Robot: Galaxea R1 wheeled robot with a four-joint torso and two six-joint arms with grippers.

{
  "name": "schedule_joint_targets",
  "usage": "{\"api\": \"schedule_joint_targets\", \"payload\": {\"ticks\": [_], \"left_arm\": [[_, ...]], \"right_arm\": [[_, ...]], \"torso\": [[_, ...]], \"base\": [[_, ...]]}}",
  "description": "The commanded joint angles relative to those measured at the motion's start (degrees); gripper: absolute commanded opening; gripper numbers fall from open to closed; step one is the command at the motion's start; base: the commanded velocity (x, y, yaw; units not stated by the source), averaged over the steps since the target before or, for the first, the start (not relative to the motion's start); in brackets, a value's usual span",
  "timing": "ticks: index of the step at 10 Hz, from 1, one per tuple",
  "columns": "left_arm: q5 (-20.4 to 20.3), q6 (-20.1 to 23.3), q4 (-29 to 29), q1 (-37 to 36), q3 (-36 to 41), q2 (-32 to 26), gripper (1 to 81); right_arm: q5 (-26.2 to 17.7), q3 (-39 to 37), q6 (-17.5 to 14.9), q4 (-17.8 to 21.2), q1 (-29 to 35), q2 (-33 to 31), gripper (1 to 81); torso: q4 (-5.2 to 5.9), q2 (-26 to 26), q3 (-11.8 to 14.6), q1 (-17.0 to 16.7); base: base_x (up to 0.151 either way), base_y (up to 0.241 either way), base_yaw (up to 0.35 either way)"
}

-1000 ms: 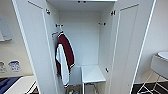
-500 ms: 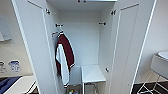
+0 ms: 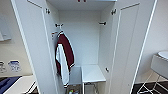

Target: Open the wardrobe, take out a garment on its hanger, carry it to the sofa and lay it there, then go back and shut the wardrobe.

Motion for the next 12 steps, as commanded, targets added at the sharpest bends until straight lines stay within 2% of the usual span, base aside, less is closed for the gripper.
{"api": "schedule_joint_targets", "payload": {"ticks": [1, 2, 4, 5, 8, 10, 12], "left_arm": [[4.3, -0.1, -4.0, -10.6, -2.0, -3.6, 81.1], [6.9, -0.1, -4.5, -12.5, -2.3, -3.1, 81.1], [9.3, -0.3, -6.5, -16.4, -3.7, -1.7, 81.1], [12.1, -0.4, -8.3, -18.5, -5.1, -1.1, 81.1], [13.1, -0.5, -9.1, -21.2, -8.5, 2.4, 81.1], [15.5, -0.5, -9.7, -22.7, -11.1, 4.9, 81.1], [15.9, -0.5, -9.1, -24.2, -12.9, 9.1, 81.1]], "right_arm": [[-4.4, -0.7, 0.1, 3.4, 10.6, -4.1, 81.1], [-5.3, -0.1, 0.1, 4.2, 12.3, -4.1, 81.1], [-6.7, 1.4, 0.1, 5.8, 16.3, -4.1, 81.1], [-7.8, 2.1, 0.0, 7.0, 18.2, -3.9, 81.1], [-9.8, 3.7, 0.0, 9.7, 22.7, -2.9, 81.1], [-9.9, 3.7, 0.0, 9.8, 23.9, -0.4, 81.1], [-10.7, 4.7, 0.0, 9.7, 25.4, 3.5, 81.1]], "torso": [[0.00, 0.0, 0.0, 0.0], [0.00, 0.0, 0.0, 0.0], [0.00, 0.0, 0.0, 0.0], [0.00, 0.0, 0.0, 0.0], [0.00, 0.1, -0.1, 0.1], [0.00, 0.1, -0.1, 0.1], [0.00, 0.1, -0.1, 0.1]], "base": [[0.000, 0.000, 0.000], [0.000, 0.000, 0.000], [0.000, 0.000, 0.000], [0.000, 0.000, 0.000], [0.000, 0.000, 0.000], [0.000, 0.000, 0.000], [0.000, 0.000, 0.000]]}}
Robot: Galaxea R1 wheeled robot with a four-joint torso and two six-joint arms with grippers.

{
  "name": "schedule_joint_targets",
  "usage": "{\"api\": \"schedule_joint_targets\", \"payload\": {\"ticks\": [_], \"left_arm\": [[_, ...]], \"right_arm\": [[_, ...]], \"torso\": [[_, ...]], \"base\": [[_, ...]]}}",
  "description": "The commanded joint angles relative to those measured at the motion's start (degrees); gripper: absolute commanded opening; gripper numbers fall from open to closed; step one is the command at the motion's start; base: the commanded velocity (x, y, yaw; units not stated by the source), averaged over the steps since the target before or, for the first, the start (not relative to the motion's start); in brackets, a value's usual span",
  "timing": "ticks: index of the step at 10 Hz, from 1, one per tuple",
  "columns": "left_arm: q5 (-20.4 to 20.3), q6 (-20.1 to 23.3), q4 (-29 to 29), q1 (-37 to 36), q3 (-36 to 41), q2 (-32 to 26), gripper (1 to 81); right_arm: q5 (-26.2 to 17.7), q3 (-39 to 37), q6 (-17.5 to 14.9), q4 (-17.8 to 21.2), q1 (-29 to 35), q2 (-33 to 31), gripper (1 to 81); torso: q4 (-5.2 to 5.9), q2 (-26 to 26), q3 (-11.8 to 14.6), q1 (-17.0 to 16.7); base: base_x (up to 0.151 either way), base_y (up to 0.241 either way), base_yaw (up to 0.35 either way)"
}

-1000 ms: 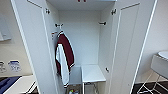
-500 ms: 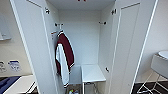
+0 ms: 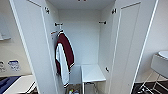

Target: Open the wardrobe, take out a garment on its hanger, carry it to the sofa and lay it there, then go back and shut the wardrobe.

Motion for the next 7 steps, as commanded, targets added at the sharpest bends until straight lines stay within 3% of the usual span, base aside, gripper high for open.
{"api": "schedule_joint_targets", "payload": {"ticks": [1, 7], "left_arm": [[3.2, 0.0, 0.1, -9.5, -2.8, 1.8, 81.1], [3.6, 0.2, 9.2, -7.6, -2.9, 19.4, 81.1]], "right_arm": [[-2.9, 2.7, -0.1, 0.9, 10.0, 2.2, 81.1], [-2.0, 6.8, -1.2, 0.0, 7.8, 14.5, 81.1]], "torso": [[0.00, 0.0, 0.0, 0.0], [0.00, 0.0, 0.0, 0.0]], "base": [[0.000, 0.000, 0.000], [0.000, 0.000, 0.000]]}}
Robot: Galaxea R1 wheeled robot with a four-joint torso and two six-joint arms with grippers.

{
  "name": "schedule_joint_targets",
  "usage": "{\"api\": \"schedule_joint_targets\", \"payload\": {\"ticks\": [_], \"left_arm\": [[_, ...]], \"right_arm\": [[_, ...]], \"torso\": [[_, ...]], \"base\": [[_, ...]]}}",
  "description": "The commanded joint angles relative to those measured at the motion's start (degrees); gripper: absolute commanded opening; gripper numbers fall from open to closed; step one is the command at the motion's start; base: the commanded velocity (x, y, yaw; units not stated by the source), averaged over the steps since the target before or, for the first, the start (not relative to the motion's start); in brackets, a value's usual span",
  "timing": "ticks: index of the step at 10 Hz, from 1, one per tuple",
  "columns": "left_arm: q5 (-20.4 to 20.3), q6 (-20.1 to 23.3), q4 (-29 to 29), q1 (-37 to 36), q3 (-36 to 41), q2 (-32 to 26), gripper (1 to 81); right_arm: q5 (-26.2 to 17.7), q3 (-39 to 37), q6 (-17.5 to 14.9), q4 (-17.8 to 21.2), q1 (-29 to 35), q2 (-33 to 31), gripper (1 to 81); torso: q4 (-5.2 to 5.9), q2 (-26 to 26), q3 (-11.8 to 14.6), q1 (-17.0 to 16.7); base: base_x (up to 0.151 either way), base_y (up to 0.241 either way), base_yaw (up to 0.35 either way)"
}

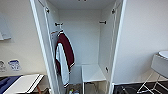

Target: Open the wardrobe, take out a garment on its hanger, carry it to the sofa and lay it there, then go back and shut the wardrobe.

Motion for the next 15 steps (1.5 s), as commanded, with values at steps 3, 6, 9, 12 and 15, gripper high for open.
{"api": "schedule_joint_targets", "payload": {"ticks": [3, 6, 9, 12, 15], "left_arm": [[6.3, 0.6, 14.2, -5.4, 0.5, 16.2, 81.1], [6.4, 1.0, 21.7, -0.6, -0.1, 17.2, 81.1], [5.3, 1.1, 38.3, 8.1, 0.0, 16.6, 81.1], [-0.1, 1.2, 48.4, 16.8, 0.6, 15.8, 81.1], [-6.3, 1.8, 55.8, 25.9, 0.9, 15.6, 81.1]], "right_arm": [[-3.5, -1.4, -2.5, -2.4, 7.8, 11.7, 81.1], [-4.4, -6.1, -2.5, -9.1, 3.1, 13.7, 81.1], [-5.3, -10.6, -2.5, -17.0, -4.8, 13.9, 81.1], [-5.3, -13.1, -2.6, -25.9, -12.7, 14.1, 81.1], [-4.1, -15.7, -2.6, -32.1, -21.5, 14.9, 81.1]], "torso": [[0.02, 0.0, 0.0, 0.0], [0.02, 0.0, 0.0, 0.1], [0.02, 0.1, 0.0, 0.1], [0.02, 0.1, 0.0, 0.1], [0.02, 0.0, 0.0, 0.0]], "base": [[0.000, 0.000, 0.000], [0.000, 0.000, 0.000], [0.000, 0.000, 0.000], [0.000, 0.000, 0.000], [0.000, 0.000, 0.000]]}}
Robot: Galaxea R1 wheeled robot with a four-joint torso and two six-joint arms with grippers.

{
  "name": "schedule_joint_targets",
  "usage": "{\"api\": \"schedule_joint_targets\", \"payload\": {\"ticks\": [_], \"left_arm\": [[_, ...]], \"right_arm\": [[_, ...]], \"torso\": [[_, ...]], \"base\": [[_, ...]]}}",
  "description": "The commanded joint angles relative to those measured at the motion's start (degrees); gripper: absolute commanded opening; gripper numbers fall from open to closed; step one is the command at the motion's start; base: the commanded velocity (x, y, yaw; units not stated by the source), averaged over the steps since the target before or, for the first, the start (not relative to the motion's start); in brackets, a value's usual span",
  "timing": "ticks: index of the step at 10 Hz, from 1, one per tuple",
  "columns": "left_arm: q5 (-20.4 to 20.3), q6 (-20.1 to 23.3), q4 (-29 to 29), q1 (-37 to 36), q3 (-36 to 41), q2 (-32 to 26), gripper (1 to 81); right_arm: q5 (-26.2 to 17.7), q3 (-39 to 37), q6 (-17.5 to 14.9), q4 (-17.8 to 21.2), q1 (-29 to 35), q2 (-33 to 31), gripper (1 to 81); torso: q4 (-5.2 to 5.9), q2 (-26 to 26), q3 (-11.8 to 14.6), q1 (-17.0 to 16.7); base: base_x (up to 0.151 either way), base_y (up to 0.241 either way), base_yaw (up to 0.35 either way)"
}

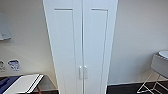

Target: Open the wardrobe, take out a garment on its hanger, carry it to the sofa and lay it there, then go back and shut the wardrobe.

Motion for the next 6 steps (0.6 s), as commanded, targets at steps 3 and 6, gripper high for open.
{"api": "schedule_joint_targets", "payload": {"ticks": [3, 6], "left_arm": [[-7.8, 1.0, 8.7, 6.2, 1.2, -1.4, 81.1], [-9.7, 1.1, 8.6, 11.1, 1.2, -1.3, 81.1]], "right_arm": [[4.4, -5.2, -0.1, -9.4, -8.0, 2.3, 81.1], [5.7, -7.1, 0.0, -12.2, -14.2, 3.9, 81.1]], "torso": [[0.00, 0.0, 0.0, 0.0], [0.00, 0.0, 0.1, -0.1]], "base": [[0.000, 0.000, 0.000], [0.000, 0.000, 0.000]]}}
